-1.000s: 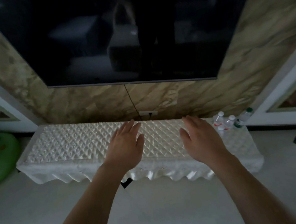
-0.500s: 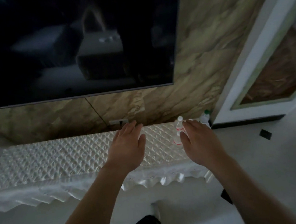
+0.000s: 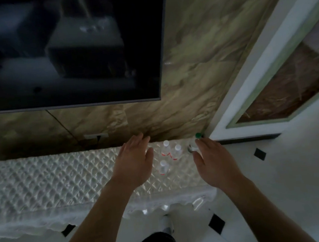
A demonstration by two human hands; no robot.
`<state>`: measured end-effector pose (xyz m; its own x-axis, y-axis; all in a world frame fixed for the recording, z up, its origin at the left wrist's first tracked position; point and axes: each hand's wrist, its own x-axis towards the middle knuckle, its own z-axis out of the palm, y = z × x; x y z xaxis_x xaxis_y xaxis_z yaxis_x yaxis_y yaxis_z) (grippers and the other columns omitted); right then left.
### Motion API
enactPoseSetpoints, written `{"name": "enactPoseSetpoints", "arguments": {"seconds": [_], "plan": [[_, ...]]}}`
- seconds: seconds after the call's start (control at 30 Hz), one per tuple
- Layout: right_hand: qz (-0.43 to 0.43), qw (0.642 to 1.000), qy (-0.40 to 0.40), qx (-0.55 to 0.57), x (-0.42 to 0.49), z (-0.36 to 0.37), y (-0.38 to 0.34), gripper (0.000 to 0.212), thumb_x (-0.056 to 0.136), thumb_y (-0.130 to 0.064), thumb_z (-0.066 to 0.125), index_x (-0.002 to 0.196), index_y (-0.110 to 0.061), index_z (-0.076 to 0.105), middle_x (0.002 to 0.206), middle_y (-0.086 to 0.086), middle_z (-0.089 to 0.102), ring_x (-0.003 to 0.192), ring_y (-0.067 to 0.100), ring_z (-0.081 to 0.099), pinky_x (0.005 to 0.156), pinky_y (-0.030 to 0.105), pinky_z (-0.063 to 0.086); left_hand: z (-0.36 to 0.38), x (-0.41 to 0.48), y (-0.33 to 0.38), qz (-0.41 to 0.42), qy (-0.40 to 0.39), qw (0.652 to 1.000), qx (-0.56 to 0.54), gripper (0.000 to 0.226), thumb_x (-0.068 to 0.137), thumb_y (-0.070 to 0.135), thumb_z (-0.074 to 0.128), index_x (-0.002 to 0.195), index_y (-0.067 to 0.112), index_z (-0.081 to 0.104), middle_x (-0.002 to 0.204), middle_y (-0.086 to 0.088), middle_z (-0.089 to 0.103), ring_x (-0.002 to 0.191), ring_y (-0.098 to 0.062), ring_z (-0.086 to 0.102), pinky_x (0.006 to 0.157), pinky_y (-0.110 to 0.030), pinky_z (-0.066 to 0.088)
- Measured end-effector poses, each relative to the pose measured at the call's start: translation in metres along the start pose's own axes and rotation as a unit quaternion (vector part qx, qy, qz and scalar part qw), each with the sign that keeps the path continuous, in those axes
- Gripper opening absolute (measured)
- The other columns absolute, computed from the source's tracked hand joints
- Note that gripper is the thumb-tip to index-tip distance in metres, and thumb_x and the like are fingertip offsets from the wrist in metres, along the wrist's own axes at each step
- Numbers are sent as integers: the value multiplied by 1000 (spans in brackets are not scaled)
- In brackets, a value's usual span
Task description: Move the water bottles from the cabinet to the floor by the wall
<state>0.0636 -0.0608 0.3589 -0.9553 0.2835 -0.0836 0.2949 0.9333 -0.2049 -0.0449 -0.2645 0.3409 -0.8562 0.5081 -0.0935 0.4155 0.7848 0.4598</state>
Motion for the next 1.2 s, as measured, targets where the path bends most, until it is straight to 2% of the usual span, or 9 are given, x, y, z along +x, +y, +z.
{"name": "enactPoseSetpoints", "arguments": {"seconds": [0.17,0.47,0.73,0.97,1.07,1.2], "plan": [[-3,1000,-26,8,36,-2,31,51,99,-37,36,142,-9,40,144,9,46,132,24,42,109,38,33,8,37,16,-15,-20,1000,11,49,102,37,30,149,22,31,159,0,24,146,-16,16,120,-36,12],[-62,997,-41,12,82,0,79,45,98,-35,37,134,-10,47,132,7,55,120,22,50,102,37,39,37,64,42,-49,-17,998,28,51,100,37,30,148,20,33,157,-4,29,145,-19,22,119,-41,19],[-117,988,-104,19,104,22,132,47,100,-34,34,140,-10,40,144,9,45,130,23,43,107,37,35,82,61,73,-108,-20,994,24,54,97,40,25,147,21,33,157,-3,29,145,-17,22,119,-41,20],[-145,977,-154,24,120,51,154,48,101,-35,32,143,-11,37,147,9,41,135,22,38,111,37,31,114,57,72,-158,-9,987,-8,51,100,38,31,148,24,31,157,0,28,146,-16,21,119,-40,20],[-149,976,-157,37,129,64,156,47,100,-35,34,141,-12,38,145,7,44,131,21,41,109,38,36,124,57,67,-164,-16,986,-23,51,100,37,33,149,22,31,157,-1,28,145,-16,21,119,-37,19],[-144,972,-176,55,144,101,157,50,99,-37,33,143,-13,37,146,6,44,132,20,42,108,38,37,149,63,47,-173,-31,984,-42,53,100,39,35,149,23,28,157,1,28,145,-15,23,118,-40,24]]}}
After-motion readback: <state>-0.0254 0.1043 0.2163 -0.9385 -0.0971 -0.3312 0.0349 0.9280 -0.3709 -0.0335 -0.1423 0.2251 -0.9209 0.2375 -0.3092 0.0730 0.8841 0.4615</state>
